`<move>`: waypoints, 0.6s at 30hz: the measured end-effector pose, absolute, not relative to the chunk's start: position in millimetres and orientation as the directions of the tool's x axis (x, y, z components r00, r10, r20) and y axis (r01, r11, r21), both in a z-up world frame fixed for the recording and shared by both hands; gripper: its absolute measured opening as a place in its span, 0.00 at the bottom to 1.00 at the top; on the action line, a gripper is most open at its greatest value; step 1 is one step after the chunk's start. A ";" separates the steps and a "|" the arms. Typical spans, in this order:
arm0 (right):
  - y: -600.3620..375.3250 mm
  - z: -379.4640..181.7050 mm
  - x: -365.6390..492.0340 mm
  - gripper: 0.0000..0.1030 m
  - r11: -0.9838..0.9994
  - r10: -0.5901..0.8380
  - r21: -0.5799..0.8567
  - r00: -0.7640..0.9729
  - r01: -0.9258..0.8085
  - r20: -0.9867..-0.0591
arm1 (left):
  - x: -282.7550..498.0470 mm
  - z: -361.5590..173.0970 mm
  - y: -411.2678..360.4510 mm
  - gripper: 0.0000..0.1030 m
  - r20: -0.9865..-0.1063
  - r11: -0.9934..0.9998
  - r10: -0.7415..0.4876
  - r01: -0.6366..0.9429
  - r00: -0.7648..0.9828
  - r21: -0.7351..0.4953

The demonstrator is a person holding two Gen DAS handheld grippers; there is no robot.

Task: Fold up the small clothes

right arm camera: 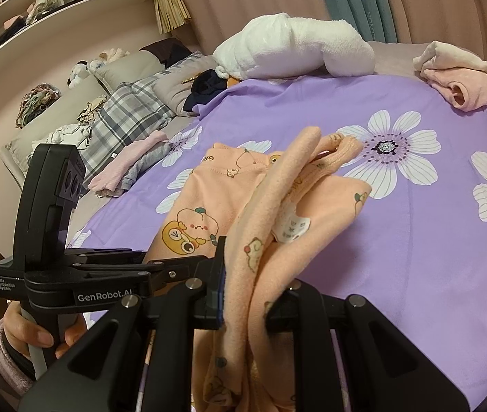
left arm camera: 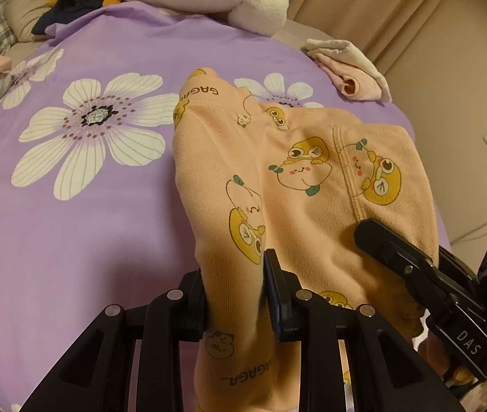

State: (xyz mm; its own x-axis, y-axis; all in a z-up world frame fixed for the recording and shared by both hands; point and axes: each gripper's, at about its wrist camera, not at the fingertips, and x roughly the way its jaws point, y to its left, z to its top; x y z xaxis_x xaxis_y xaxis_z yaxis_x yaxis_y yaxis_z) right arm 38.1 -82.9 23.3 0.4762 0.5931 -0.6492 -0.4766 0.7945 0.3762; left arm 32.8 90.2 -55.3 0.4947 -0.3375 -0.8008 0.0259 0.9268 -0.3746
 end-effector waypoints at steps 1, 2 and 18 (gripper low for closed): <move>-81.8 22.2 39.3 0.16 0.794 0.593 0.378 0.474 -0.476 -0.650 | 33.5 -55.7 90.2 0.25 -0.802 0.927 -0.336 0.025 0.494 -0.373; -81.5 21.5 40.6 0.16 0.794 0.594 0.380 0.472 -0.475 -0.651 | 34.2 -56.1 90.2 0.25 -0.803 0.928 -0.334 0.024 0.494 -0.372; -71.4 8.9 57.7 0.16 0.794 0.593 0.389 0.455 -0.467 -0.665 | 49.0 -65.5 92.5 0.25 -0.822 0.938 -0.309 0.009 0.478 -0.347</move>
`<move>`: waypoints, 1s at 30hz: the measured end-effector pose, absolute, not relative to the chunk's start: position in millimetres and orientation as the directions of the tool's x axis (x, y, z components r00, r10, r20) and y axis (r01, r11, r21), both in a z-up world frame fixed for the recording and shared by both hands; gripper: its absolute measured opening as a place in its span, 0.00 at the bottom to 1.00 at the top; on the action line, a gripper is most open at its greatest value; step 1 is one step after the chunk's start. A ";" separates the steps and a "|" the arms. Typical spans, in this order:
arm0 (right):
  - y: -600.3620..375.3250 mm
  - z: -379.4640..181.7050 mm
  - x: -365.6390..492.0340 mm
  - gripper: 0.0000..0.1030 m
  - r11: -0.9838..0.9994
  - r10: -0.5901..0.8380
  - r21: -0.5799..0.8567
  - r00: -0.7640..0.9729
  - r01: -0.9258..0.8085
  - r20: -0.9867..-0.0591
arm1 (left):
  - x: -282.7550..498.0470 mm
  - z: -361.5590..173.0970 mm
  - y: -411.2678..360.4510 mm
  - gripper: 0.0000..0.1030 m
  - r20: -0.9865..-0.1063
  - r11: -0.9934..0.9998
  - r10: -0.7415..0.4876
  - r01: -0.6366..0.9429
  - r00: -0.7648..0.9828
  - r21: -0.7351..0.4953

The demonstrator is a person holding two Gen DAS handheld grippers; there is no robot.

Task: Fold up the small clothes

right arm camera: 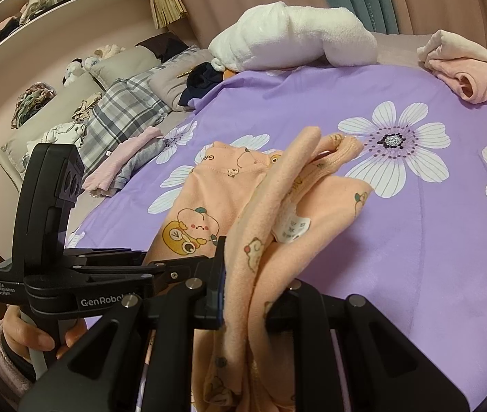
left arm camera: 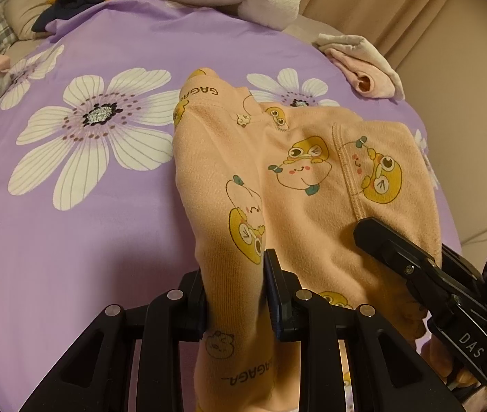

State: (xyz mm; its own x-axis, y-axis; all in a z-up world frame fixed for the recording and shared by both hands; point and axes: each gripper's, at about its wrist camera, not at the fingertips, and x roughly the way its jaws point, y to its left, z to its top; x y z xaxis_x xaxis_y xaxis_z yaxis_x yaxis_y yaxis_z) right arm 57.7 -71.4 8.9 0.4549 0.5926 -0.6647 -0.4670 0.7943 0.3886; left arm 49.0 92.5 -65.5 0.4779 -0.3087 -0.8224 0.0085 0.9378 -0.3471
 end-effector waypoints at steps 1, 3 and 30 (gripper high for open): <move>-70.6 8.1 59.0 0.16 0.794 0.592 0.388 0.454 -0.467 -0.666 | 50.1 -66.2 93.0 0.25 -0.824 0.938 -0.307 0.007 0.477 -0.346; -68.8 6.6 61.5 0.16 0.794 0.592 0.389 0.451 -0.467 -0.667 | 52.6 -67.4 93.7 0.25 -0.827 0.940 -0.303 0.005 0.474 -0.342; -53.9 -22.2 84.4 0.16 0.799 0.583 0.413 0.398 -0.437 -0.708 | 70.1 -87.6 92.4 0.25 -0.867 0.952 -0.265 -0.029 0.422 -0.305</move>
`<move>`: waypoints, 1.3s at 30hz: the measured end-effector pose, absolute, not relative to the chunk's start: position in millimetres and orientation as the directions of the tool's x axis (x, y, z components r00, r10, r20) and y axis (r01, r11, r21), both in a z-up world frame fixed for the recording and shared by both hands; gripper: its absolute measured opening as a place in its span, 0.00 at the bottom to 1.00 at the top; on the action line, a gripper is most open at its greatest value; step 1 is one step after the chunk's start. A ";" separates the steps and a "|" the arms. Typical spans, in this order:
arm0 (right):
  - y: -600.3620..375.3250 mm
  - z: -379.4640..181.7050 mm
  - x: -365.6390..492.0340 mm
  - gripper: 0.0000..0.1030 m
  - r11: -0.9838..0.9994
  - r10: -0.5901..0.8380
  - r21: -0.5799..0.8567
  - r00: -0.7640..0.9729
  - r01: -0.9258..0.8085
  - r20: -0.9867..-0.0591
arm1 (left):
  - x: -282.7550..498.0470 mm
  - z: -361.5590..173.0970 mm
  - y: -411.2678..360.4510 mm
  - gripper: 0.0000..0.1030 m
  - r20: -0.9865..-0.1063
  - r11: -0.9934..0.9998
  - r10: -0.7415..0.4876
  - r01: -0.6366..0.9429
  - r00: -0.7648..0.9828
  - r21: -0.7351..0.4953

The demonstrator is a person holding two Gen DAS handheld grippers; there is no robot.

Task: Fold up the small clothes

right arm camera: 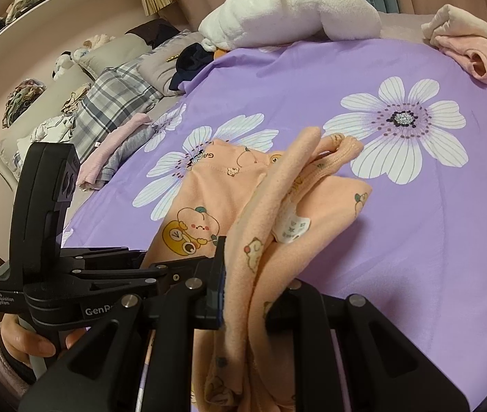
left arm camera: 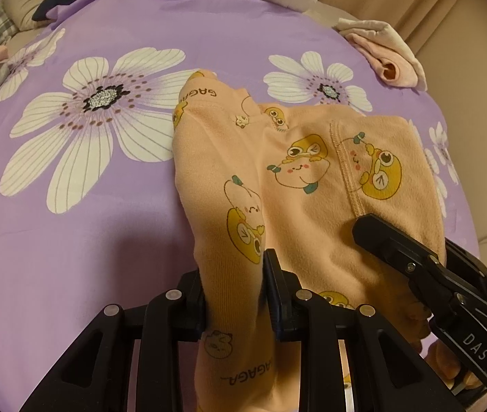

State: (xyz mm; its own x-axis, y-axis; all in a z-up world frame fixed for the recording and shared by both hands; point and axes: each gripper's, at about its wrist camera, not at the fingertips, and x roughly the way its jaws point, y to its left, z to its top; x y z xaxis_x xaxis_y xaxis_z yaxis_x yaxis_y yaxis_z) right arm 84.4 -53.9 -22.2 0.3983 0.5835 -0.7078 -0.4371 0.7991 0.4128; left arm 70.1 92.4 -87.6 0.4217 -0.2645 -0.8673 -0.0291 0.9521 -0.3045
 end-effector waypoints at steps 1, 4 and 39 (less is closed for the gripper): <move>-54.0 -23.3 84.8 0.16 0.800 0.583 0.414 0.397 -0.434 -0.709 | 70.5 -88.3 92.4 0.25 -0.868 0.952 -0.264 -0.029 0.420 -0.304; -54.1 -26.1 86.1 0.16 0.801 0.582 0.419 0.393 -0.428 -0.712 | 71.3 -89.6 91.9 0.25 -0.870 0.953 -0.262 -0.029 0.418 -0.301; -56.6 -36.8 91.8 0.16 0.804 0.579 0.427 0.383 -0.413 -0.720 | 72.2 -94.8 92.7 0.25 -0.874 0.954 -0.260 -0.031 0.409 -0.299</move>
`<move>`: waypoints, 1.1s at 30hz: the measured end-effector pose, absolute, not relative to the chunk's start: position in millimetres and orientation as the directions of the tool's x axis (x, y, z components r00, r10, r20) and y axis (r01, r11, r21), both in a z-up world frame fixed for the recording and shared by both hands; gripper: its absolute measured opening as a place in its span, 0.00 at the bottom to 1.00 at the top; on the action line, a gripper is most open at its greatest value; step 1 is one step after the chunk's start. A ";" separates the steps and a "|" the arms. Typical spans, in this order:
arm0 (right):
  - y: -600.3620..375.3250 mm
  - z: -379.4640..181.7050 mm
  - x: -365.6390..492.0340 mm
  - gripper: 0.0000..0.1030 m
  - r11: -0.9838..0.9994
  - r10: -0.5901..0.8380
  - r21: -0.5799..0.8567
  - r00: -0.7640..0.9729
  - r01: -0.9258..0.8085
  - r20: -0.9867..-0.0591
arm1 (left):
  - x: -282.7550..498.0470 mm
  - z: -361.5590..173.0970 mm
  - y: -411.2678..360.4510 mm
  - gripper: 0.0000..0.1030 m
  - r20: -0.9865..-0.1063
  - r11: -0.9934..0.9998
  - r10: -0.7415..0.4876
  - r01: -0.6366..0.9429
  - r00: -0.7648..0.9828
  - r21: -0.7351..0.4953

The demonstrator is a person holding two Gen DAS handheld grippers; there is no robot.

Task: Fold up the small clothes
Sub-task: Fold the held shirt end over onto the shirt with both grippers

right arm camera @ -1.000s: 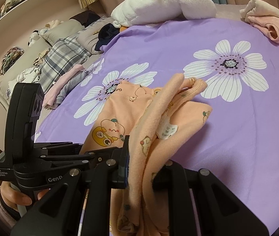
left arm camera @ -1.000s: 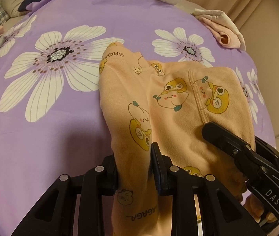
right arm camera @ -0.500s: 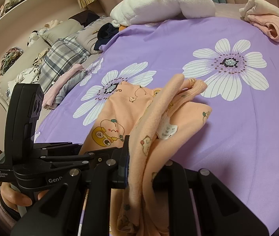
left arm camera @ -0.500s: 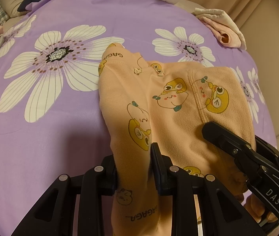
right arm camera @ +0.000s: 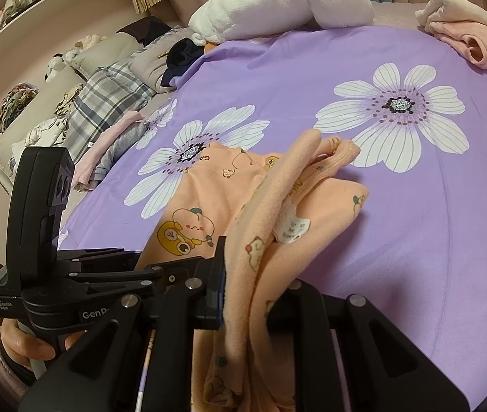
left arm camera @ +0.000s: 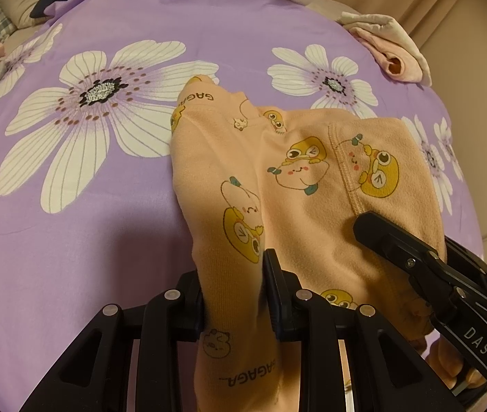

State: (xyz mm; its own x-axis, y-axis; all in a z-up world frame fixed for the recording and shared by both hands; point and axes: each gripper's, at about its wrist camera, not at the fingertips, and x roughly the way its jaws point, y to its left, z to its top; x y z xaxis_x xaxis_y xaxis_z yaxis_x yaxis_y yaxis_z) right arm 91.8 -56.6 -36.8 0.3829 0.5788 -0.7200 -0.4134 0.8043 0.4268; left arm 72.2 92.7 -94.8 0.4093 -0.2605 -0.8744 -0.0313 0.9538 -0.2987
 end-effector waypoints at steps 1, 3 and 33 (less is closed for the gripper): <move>-56.4 -36.8 91.7 0.16 0.805 0.578 0.427 0.383 -0.412 -0.720 | 72.1 -95.0 92.9 0.25 -0.875 0.954 -0.260 -0.031 0.409 -0.298; -56.7 -36.6 91.7 0.16 0.806 0.578 0.428 0.382 -0.409 -0.722 | 72.5 -95.0 92.6 0.25 -0.875 0.954 -0.260 -0.032 0.409 -0.298; -61.6 -43.0 95.2 0.17 0.814 0.569 0.444 0.367 -0.374 -0.736 | 75.3 -93.8 90.5 0.25 -0.886 0.960 -0.245 -0.032 0.393 -0.280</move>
